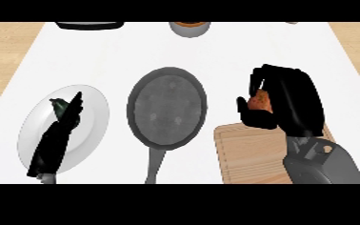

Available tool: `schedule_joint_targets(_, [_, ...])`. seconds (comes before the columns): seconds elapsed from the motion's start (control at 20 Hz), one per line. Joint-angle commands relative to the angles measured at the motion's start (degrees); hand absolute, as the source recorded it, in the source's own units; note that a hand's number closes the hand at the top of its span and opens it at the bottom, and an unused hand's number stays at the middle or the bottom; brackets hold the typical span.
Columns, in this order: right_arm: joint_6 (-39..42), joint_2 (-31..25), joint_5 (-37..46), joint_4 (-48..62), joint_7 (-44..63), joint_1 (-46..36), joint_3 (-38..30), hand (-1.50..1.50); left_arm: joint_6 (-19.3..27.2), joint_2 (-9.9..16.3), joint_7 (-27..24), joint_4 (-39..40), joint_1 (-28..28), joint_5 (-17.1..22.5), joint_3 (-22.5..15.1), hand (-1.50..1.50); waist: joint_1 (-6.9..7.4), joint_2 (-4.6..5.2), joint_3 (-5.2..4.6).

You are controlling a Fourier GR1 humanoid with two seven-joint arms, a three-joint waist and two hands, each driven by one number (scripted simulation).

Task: Pick the sweet potato from the cutting board and place it in the pan

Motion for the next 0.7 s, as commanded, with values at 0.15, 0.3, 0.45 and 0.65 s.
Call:
schedule_joint_targets(0.15, [-0.3,12.0,-1.5,12.0,2.6,-13.6,0.3,1.50,-0.8,-0.6,0.4,-2.8,1.7,-1.0,-1.0,0.00,1.07,0.20,0.02])
schedule_joint_targets(0.3, [-5.6,14.0,-4.0,23.0,3.9,-19.4,0.4,1.50,-2.6,0.8,1.9,-1.7,-0.7,0.4,0.8,0.00,1.47,0.39,0.02])
schedule_joint_targets(0.45, [-13.1,14.2,-9.2,32.0,4.8,-23.6,3.4,1.50,-3.0,0.4,-1.6,2.0,-2.0,1.2,1.8,0.00,2.00,0.64,-0.01])
schedule_joint_targets(0.65, [-20.0,14.2,-15.1,45.0,2.8,-28.2,7.5,1.50,-2.7,-1.0,0.2,0.5,-1.9,0.2,0.3,0.00,2.27,0.59,0.01])
